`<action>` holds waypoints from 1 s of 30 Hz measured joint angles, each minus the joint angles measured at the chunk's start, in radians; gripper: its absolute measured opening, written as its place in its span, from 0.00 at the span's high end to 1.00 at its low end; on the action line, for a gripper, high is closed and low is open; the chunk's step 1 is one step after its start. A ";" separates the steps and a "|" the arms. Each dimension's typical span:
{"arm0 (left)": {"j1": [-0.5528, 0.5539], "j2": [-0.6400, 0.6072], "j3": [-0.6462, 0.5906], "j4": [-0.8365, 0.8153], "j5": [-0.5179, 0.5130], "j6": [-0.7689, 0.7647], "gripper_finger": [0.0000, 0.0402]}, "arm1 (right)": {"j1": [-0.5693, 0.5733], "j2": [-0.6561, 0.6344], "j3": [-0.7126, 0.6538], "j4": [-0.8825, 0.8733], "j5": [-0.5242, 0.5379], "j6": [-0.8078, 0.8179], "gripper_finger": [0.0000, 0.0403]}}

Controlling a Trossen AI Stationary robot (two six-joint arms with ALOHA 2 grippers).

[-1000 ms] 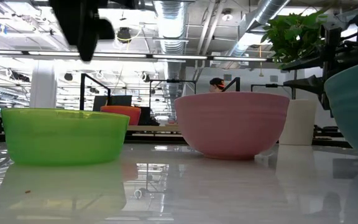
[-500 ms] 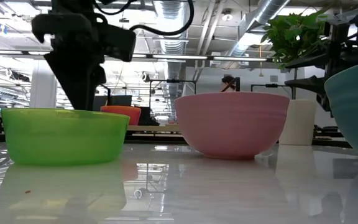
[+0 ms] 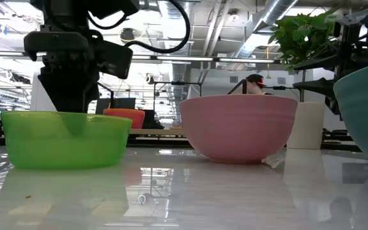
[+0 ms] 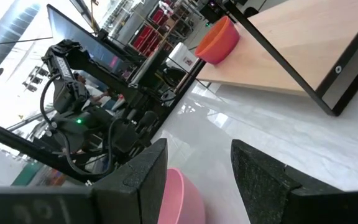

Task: Place and stack bowls onto a shelf
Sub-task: Stack the green transparent bowl on top the orange transparent bowl on the shelf

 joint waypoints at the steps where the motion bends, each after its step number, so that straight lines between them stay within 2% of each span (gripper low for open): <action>1: 0.004 0.000 0.000 -0.001 0.002 0.001 0.76 | 0.000 0.000 0.000 0.000 0.000 0.000 0.50; 5: 0.017 0.000 0.013 0.009 0.033 0.017 0.96 | 0.000 0.000 0.000 0.000 0.000 -0.004 0.50; 11: 0.039 0.000 0.048 -0.001 0.041 -0.010 1.00 | 0.000 0.000 0.000 0.000 0.001 -0.006 0.50; 17: 0.082 0.000 0.122 -0.024 0.096 -0.029 1.00 | 0.000 0.000 0.000 0.000 0.001 -0.024 0.50; 20: 0.106 -0.009 0.193 -0.136 0.094 -0.025 1.00 | 0.000 0.000 0.000 0.000 0.010 -0.024 0.50; 26: 0.182 -0.029 0.404 -0.435 0.007 -0.030 1.00 | 0.000 0.000 0.000 0.000 0.011 -0.026 0.50; 30: 0.251 -0.036 0.567 -0.581 -0.067 0.069 1.00 | -0.002 0.000 0.000 0.000 0.012 -0.027 0.50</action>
